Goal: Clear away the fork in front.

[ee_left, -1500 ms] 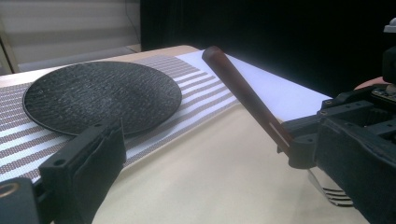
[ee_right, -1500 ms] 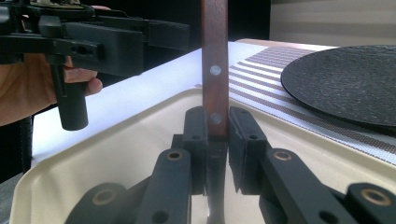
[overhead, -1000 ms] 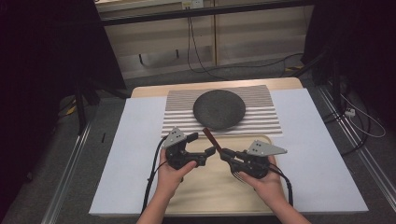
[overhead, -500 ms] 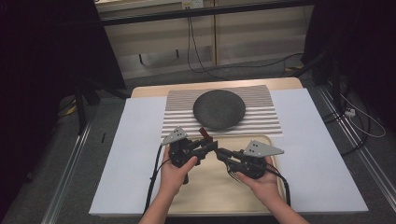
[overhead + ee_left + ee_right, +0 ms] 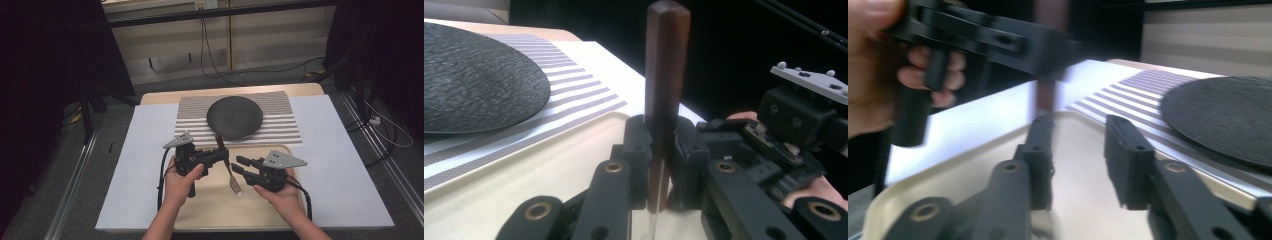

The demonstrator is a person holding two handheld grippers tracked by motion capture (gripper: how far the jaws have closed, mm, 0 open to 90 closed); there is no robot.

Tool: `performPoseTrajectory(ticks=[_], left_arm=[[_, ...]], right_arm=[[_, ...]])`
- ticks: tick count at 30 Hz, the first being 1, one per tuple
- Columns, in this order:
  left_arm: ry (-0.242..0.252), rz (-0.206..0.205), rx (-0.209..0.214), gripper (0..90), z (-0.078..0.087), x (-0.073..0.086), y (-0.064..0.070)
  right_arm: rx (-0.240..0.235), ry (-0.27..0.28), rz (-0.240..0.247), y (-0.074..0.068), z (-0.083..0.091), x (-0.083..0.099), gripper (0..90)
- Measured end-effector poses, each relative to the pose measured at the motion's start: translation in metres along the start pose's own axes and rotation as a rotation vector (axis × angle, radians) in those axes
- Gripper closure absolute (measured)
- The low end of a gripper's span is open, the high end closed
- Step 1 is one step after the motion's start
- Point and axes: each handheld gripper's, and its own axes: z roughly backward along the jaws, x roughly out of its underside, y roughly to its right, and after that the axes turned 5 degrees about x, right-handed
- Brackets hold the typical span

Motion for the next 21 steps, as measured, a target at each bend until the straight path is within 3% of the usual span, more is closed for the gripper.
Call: performPoseTrajectory(ticks=[3,10,21], left_arm=[[-0.002,-0.009,-0.021,79.7,0.010,-0.002,-0.003],[-0.011,0.001,-0.035,80.5,0.024,-0.003,-0.005],[-0.064,0.021,-0.027,80.7,0.034,-0.003,-0.007]], right_arm=[[0.017,-0.009,-0.025,0.008,0.005,0.001,57.5],[0.076,-0.023,-0.010,0.024,0.014,0.005,46.2],[0.091,-0.035,0.003,0.027,0.019,0.007,34.5]])
